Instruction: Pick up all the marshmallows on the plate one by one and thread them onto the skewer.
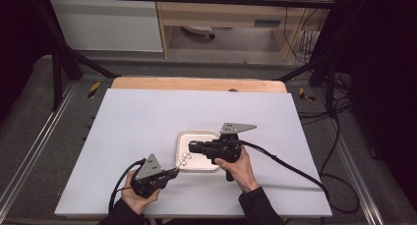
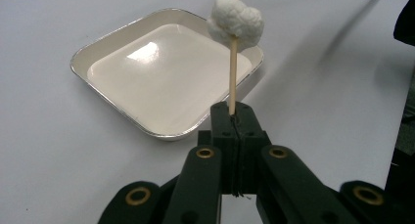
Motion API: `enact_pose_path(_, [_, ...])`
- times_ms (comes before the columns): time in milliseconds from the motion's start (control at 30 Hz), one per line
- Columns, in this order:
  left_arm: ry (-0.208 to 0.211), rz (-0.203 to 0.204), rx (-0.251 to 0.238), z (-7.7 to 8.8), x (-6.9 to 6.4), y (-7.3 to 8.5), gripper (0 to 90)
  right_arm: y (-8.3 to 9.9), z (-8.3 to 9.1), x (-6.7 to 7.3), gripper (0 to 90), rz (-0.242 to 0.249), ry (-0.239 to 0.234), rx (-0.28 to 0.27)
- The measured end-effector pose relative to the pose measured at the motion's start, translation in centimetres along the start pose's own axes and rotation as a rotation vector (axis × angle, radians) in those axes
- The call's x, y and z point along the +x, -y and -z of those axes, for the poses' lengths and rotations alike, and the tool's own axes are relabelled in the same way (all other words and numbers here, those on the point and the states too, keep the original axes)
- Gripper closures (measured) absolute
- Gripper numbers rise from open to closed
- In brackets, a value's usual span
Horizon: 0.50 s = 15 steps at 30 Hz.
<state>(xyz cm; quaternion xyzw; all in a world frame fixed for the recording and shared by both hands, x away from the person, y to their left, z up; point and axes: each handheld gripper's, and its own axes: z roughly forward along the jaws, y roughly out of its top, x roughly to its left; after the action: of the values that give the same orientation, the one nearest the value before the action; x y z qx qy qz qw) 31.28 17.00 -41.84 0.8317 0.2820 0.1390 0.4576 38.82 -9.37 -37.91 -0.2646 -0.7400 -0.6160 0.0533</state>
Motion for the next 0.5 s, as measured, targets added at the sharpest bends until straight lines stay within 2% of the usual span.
enact_pose_path(500, [0.000, -0.006, 0.007, -0.36, -0.06, -0.05, 89.0, 0.33, -0.28, -0.19, 81.6, -0.014, -0.001, 0.018])
